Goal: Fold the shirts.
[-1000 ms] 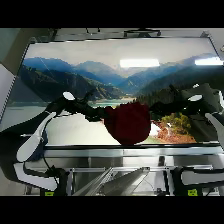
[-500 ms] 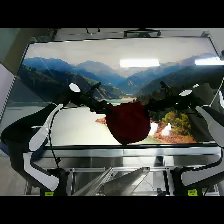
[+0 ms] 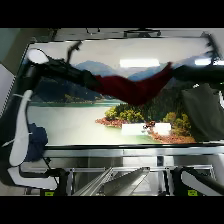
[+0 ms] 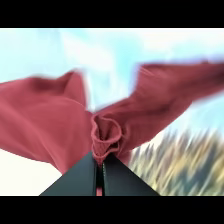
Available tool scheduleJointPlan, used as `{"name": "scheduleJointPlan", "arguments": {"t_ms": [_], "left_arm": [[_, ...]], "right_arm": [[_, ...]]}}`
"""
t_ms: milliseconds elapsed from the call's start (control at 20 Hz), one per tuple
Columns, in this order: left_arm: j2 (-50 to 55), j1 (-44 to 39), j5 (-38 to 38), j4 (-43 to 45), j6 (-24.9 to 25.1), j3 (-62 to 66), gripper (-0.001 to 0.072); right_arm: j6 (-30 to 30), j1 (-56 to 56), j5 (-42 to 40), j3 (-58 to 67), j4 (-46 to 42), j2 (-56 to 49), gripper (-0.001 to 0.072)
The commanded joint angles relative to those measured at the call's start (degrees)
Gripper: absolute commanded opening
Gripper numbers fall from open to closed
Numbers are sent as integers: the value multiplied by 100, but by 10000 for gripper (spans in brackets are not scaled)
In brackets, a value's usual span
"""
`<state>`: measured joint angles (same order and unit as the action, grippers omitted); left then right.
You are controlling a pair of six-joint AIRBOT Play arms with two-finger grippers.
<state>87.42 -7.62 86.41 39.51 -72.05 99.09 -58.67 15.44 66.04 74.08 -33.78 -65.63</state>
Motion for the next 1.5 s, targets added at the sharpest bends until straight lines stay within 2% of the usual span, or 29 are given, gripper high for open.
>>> {"name": "scheduleJointPlan", "arguments": {"t_ms": [0,200,400,550,650,800,850,900,950,1050,1250,1450], "left_arm": [[-914,400,190,291,-44,197,-1],[-1803,428,66,1104,-39,-1180,0],[-2339,426,-439,1189,-37,-3095,27],[-2457,424,-717,1139,9,-4232,27],[-2450,424,-986,1147,105,-4787,27],[-2450,439,-1670,1161,168,-5425,27],[-2450,442,-1832,1187,203,-5563,28],[-2450,444,-1906,1211,258,-5630,28],[-2450,444,-1945,1207,299,-5654,28],[-2450,481,-1958,1207,424,-5639,27],[-2450,1027,-1976,1202,431,-5639,28],[-2450,1740,-1902,1200,435,-5639,28]], "right_arm": [[-492,455,-190,269,-48,1318,16],[-1241,306,481,151,-879,1620,16],[-1578,17,837,-997,-1161,1504,16],[-1576,-313,562,-2194,-1141,1314,17],[-1572,-557,0,-2817,-1117,1054,18],[-1504,-748,-796,-3058,-1095,330,29],[-1497,-728,-970,-3023,-1082,111,176],[-1327,-682,-1056,-2929,-1082,-79,447],[-1137,-621,-1056,-2806,-1091,-199,550],[-765,-435,-1051,-2616,-1255,-234,549],[-732,219,-664,-2564,-2068,-201,549],[-728,345,-184,-2747,-1891,-201,549]]}}
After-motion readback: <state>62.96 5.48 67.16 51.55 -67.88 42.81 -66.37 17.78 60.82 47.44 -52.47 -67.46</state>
